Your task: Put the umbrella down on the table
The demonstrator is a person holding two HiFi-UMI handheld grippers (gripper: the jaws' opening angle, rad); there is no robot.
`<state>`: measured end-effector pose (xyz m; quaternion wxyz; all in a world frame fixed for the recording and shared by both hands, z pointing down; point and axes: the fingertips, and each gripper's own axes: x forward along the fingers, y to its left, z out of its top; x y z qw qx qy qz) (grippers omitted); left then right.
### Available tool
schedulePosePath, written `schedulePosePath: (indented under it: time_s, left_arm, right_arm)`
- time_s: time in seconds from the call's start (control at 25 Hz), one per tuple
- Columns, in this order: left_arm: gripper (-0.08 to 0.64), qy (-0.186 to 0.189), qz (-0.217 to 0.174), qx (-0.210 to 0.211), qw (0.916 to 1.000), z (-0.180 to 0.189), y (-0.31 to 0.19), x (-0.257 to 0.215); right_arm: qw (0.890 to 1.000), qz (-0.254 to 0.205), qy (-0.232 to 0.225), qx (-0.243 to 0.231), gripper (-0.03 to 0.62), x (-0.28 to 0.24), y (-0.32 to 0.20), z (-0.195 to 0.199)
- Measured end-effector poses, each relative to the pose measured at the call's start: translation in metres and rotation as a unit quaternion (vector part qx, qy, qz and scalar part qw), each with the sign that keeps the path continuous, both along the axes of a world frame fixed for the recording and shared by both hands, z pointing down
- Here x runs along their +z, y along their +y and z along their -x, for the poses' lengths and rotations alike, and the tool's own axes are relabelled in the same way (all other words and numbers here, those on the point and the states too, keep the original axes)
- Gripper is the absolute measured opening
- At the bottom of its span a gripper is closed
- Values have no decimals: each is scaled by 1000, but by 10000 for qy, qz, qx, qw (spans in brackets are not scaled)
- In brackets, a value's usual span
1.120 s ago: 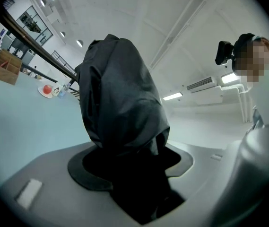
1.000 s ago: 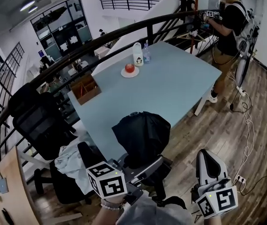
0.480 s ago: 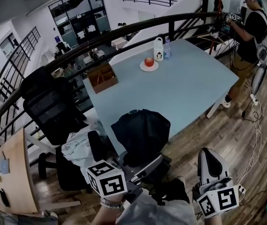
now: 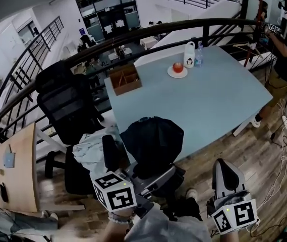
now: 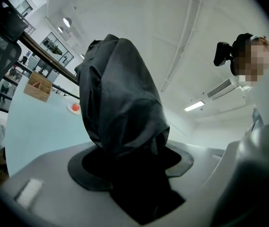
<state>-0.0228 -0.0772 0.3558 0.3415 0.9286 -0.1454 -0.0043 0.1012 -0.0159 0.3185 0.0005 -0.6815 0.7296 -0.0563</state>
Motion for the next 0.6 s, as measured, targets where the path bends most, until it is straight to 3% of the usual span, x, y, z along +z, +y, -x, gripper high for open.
schedulePosePath:
  time_s: [0.6]
  left_arm:
    - [281, -136, 75, -753, 9970, -54, -31, -4]
  right_arm:
    - [9965, 66, -105, -831, -5, -1, -57, -64]
